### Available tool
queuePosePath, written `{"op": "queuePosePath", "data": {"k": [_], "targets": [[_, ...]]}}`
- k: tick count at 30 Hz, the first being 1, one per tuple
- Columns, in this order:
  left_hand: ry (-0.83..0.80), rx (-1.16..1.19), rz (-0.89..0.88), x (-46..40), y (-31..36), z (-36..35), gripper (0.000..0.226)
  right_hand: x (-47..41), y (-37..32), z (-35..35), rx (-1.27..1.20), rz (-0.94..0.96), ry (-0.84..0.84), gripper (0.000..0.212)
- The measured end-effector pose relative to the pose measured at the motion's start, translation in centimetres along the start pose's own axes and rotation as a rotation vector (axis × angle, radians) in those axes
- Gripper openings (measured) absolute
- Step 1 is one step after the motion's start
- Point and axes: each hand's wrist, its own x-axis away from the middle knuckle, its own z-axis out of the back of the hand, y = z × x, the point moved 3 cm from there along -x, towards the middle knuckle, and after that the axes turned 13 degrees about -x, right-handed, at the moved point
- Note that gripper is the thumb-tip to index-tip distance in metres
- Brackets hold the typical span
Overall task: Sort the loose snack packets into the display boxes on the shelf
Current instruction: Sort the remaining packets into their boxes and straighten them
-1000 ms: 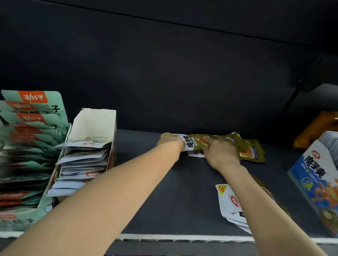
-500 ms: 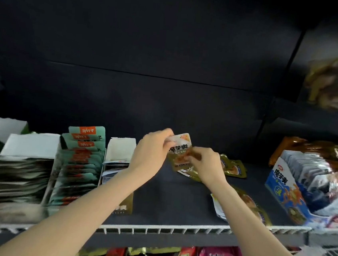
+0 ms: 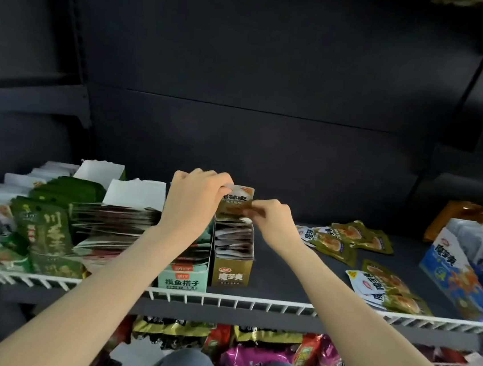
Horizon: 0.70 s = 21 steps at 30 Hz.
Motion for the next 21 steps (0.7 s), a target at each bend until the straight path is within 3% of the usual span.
{"op": "queuePosePath", "data": {"k": [5,8,11,14,17,21], "targets": [[-0.170,-0.098,-0.017,0.3,0.1,-1.9,0.025,0.2,0.3,0.1,0.066,0.071,0.111,0.021],[-0.283,-0.116,-0.042,0.2,1.2,-3.5,0.026,0.5,1.6,0.4,0.108,0.044,0.036,0.022],[-0.278,-0.105,-0.081,-0.2,3.3,-4.3,0.028,0.9,3.7,1.6,0.107,-0.023,0.002,0.028],[-0.244,-0.004,-0.145,-0.8,6.8,-5.4,0.030,1.2,6.5,4.0,0.118,-0.085,0.057,0.029],[-0.331,0.112,-0.175,-1.2,10.8,-8.3,0.029,1.1,10.6,6.2,0.164,-0.187,0.107,0.028],[-0.584,0.363,0.027,-1.8,14.6,-14.2,0.033,0.6,16.5,8.1,0.237,-0.371,0.097,0.034]]}}
